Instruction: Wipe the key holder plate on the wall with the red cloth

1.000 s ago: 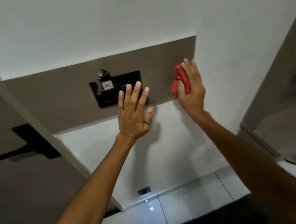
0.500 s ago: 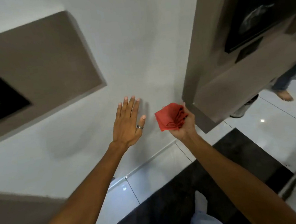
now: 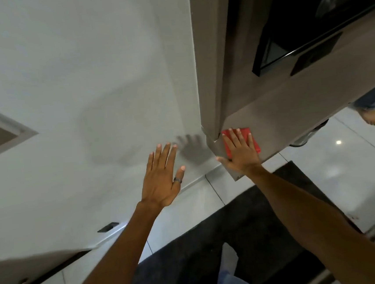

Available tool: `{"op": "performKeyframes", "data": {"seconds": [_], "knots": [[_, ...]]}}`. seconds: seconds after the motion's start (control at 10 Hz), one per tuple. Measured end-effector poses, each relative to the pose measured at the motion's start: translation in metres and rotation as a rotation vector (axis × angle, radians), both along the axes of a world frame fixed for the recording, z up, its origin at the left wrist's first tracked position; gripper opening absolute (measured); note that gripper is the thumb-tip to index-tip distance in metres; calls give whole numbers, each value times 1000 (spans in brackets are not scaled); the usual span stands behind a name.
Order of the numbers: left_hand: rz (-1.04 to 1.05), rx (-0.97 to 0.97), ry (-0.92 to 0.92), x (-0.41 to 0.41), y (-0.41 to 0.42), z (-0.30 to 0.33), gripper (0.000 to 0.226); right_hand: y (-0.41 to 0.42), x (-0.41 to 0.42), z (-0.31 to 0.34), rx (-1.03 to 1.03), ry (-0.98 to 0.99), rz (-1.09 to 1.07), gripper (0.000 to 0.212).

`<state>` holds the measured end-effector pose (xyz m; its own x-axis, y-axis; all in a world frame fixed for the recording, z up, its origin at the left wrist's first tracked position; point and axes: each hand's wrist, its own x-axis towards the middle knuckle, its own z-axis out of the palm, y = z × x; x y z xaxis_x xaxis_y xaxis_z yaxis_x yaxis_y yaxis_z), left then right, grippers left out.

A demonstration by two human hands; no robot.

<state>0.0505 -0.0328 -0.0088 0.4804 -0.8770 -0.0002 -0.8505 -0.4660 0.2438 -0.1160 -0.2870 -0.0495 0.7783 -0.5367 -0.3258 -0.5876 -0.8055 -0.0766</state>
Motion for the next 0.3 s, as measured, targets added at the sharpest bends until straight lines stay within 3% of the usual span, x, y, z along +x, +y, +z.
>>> {"op": "performKeyframes", "data": {"seconds": [0.2,0.3], "knots": [[27,3,-62,-7,6,23,74,-3,-6,15,24,-32,66,88],[49,-100,-149,-3,7,44,74,13,-3,25,6,-176,94,85]]}}
